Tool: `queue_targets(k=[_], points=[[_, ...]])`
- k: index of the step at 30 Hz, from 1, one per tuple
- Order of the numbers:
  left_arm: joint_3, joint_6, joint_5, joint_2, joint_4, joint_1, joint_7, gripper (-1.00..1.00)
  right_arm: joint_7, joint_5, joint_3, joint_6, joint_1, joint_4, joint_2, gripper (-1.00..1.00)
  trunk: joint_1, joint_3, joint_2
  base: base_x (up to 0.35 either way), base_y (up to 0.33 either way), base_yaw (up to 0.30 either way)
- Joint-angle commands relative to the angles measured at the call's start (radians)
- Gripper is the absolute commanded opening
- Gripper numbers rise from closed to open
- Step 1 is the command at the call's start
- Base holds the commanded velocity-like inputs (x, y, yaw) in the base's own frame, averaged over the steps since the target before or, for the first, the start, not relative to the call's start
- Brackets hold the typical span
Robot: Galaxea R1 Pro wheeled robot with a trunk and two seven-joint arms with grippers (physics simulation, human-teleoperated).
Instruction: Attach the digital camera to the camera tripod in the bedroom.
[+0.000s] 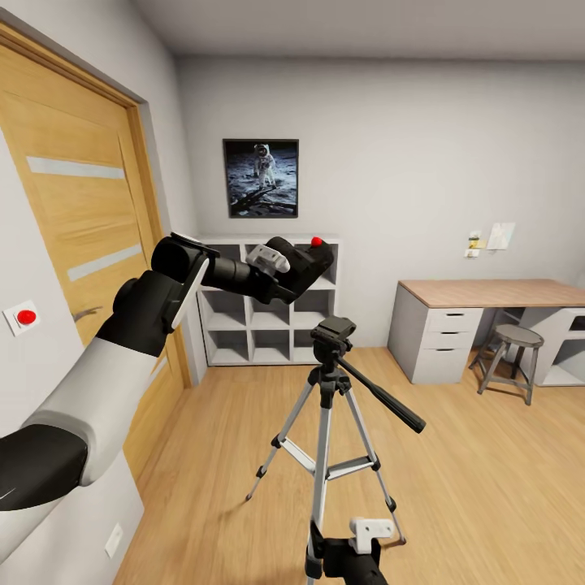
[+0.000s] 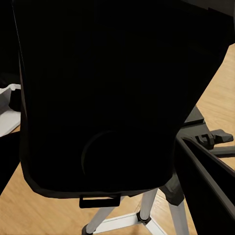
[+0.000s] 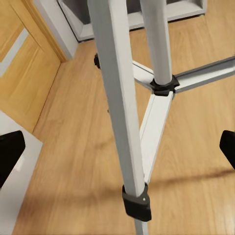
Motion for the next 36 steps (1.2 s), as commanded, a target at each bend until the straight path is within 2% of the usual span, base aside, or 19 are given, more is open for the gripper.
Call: queue_targets(k=[1,7,11,18,21,23,25,29,36], points=[[0.0,0.002,-0.009,0.0,-0.001,0.0,-0.01,-1.0,-0.007,-0.008,0.003,0.004,-0.004,-0.002,0.0,1.0,0.0,0.0,-0.001,0.0,0.0,0.0],[0.0,0.002,-0.009,0.0,-0.001,0.0,-0.01,-1.0,-0.036,-0.007,0.006,0.016,-0.033,-0.002,0.002,1.0,0.0,0.0,-0.001,0.0,0.0,0.0],[0.0,0.002,-0.009,0.0,-0.001,0.0,-0.01,-1.0,-0.067,-0.007,0.006,0.054,-0.068,-0.002,0.003,1.0,0.0,0.0,-0.001,0.0,0.0,0.0],[0.0,0.002,-0.009,-0.009,-0.001,0.0,-0.01,-1.0,-0.083,-0.006,0.006,0.067,-0.127,0.0,0.003,1.0,0.0,0.0,-0.001,0.0,0.0,0.0],[0.0,0.002,-0.009,-0.01,-0.001,0.0,-0.01,-1.0,-0.115,-0.002,0.007,0.067,-0.153,0.002,0.003,1.0,0.0,0.0,-0.001,0.0,0.0,0.0],[0.0,0.002,-0.009,-0.01,-0.001,0.0,-0.01,-1.0,-0.144,-0.001,0.013,0.067,-0.174,0.007,0.003,1.0,0.0,0.0,-0.001,0.0,0.0,0.0],[0.0,0.002,-0.009,-0.01,-0.001,0.0,-0.01,-1.0,-0.179,0.0,0.042,0.066,-0.214,0.035,0.003,1.0,0.0,0.0,-0.001,0.0,0.0,0.0],[0.0,0.002,-0.009,-0.01,-0.001,0.0,-0.01,-1.0,-0.188,0.0,0.063,0.065,-0.232,0.062,0.004,1.0,0.0,0.0,-0.001,0.0,0.0,0.0],[0.0,0.002,-0.009,-0.011,-0.001,0.0,-0.01,-1.0,-0.191,0.0,0.073,0.064,-0.255,0.115,0.027,1.0,0.0,0.0,-0.001,0.0,0.0,0.0]])
